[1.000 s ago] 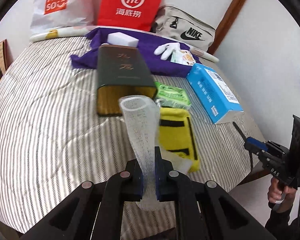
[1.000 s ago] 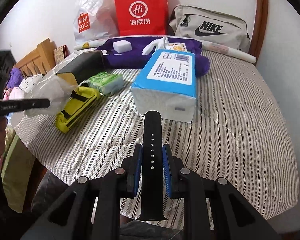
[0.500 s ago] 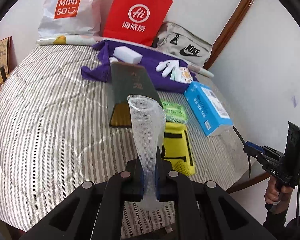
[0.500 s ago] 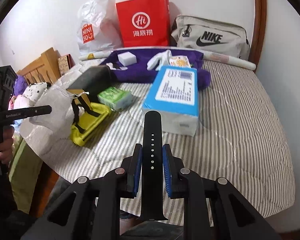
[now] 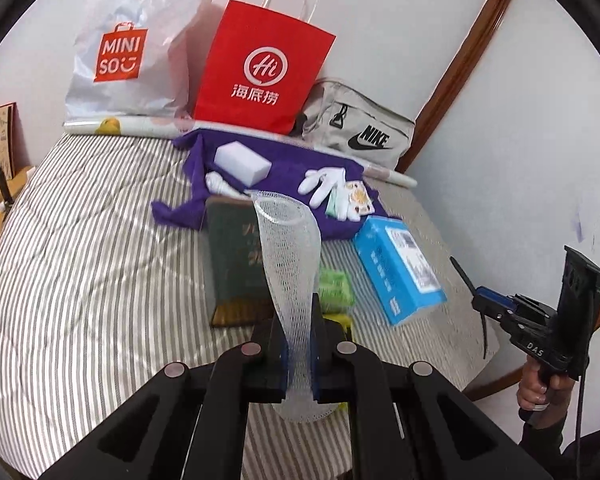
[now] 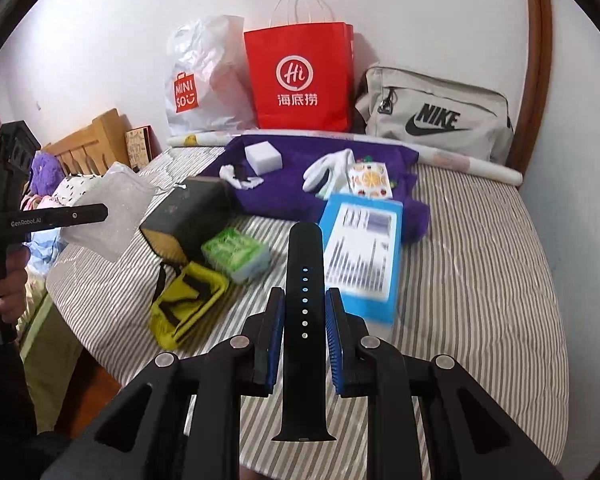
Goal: Organize soft objects
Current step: 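Carry the strap and mesh sleeve onto the purple towel and open both tools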
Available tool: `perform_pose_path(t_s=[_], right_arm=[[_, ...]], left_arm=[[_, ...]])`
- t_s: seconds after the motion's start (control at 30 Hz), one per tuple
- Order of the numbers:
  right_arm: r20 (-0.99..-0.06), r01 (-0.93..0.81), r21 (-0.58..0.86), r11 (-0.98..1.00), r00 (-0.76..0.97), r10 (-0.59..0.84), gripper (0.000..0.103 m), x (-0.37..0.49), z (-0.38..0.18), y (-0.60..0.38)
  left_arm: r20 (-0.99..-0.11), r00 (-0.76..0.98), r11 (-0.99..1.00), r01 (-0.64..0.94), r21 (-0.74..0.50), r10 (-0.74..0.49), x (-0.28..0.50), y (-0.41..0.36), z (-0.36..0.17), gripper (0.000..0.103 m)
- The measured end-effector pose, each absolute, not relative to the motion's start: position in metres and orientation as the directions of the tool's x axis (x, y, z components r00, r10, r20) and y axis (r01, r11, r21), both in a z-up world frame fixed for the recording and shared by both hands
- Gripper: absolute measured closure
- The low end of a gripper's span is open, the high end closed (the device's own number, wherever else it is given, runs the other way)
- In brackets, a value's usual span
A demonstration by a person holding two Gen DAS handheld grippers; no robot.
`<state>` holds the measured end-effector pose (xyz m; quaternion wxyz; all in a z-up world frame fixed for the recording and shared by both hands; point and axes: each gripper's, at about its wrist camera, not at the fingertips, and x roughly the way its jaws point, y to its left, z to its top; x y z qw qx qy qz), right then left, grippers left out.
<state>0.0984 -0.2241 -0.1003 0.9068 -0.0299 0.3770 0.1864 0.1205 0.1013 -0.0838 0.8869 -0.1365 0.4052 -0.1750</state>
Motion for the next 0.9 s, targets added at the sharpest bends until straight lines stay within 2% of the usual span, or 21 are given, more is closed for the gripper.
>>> perform_pose_path(t_s=[0.6, 0.9], right_arm=[[-0.669, -0.351, 0.080, 0.933, 0.675, 0.311, 0.083, 0.222, -0.081, -0.214], [-0.696, -0.341, 0.052, 0.939, 0.662, 0.279, 0.083, 0.294, -0.093, -0.206]], left_arm=[[-0.688, 0.613, 0.912, 0.147, -0.383, -0.388, 0.231, 0.098, -0.069, 0.095], [-0.717, 0.586, 0.916, 0.120, -0.383, -0.377, 0.288, 0.094, -0.081, 0.095]])
